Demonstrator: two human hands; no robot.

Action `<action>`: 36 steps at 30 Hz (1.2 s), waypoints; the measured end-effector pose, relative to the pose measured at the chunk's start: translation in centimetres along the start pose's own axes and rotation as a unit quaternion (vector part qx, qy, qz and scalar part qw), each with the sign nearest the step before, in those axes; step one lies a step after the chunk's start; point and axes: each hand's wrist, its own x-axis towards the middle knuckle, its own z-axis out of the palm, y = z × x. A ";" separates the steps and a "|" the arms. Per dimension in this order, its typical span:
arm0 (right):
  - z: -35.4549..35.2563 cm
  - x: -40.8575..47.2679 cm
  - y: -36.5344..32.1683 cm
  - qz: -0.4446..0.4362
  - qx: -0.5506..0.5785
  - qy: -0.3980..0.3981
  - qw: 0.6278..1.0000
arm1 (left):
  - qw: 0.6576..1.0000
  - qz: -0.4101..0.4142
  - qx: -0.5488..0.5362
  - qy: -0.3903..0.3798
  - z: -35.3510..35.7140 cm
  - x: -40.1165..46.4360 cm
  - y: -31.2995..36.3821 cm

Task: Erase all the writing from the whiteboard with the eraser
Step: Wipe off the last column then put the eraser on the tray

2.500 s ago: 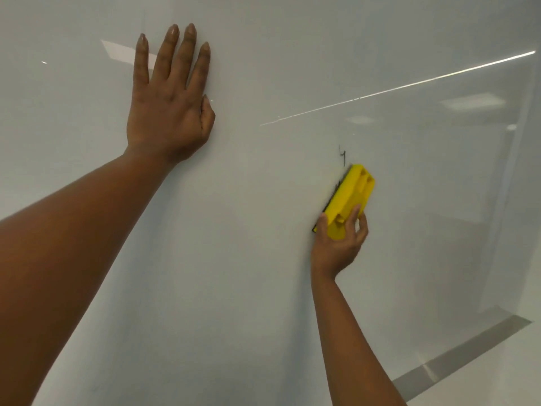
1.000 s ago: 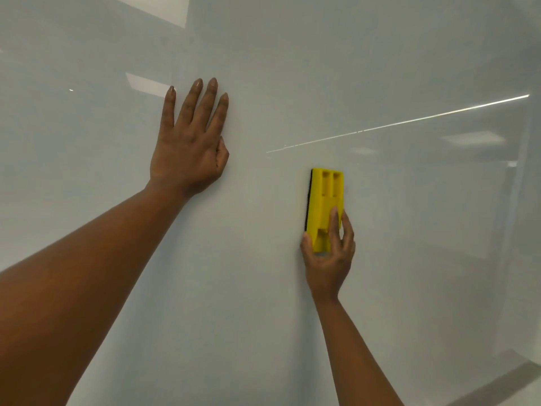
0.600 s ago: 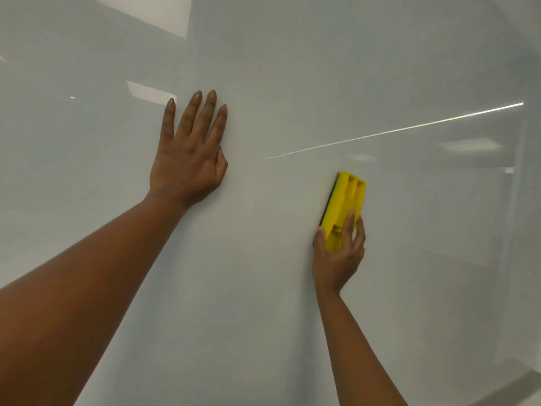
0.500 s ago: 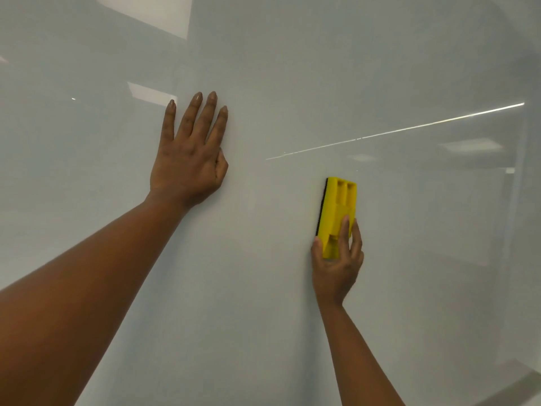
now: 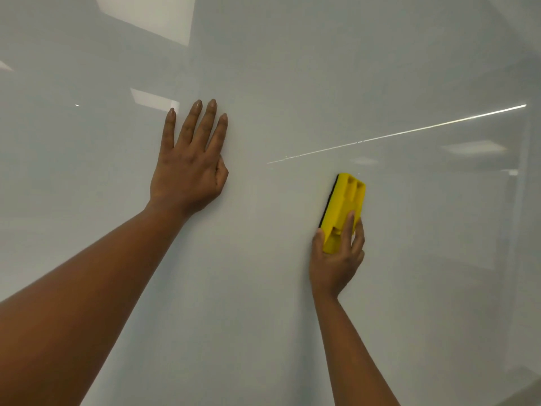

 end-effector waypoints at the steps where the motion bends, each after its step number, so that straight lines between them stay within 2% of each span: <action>1: -0.3 -0.2 0.4 -0.011 -0.002 -0.006 1.000 | 1.000 0.000 -0.002 0.001 0.0 0.0 0.0; 4: -0.8 0.3 1.3 0.004 -0.009 0.001 1.000 | 1.000 0.001 -0.003 0.004 -0.1 0.0 0.0; 8: -0.1 3.6 0.5 0.171 0.003 0.034 0.985 | 1.000 0.000 0.001 -0.001 -0.2 0.0 0.0; 12: 1.1 8.7 -2.8 0.222 -0.043 0.009 0.974 | 1.000 0.000 0.004 -0.009 -0.4 0.1 0.1; 15: 2.4 11.0 -6.4 0.175 -0.062 -0.018 0.982 | 1.000 -0.001 0.007 -0.017 -0.4 0.0 0.1; 23: 4.7 9.2 -12.8 -0.074 -0.049 -0.043 0.995 | 1.000 -0.004 0.012 -0.018 -0.3 0.0 0.1; 27: 3.8 5.9 -11.5 -0.260 -0.015 -0.065 0.963 | 1.000 -0.010 0.000 -0.007 -0.4 0.0 0.0; 29: 2.8 5.0 -9.4 -0.304 -0.034 -0.092 0.948 | 1.000 -0.012 -0.008 -0.006 -0.5 0.0 0.1; 32: 1.4 4.6 -5.7 -0.274 -0.057 -0.095 0.955 | 1.000 -0.016 -0.012 -0.006 -0.5 -0.3 0.2; 36: 0.0 4.7 -0.6 -0.110 -0.052 -0.046 0.991 | 1.000 -0.015 -0.012 -0.004 -0.5 -0.8 0.3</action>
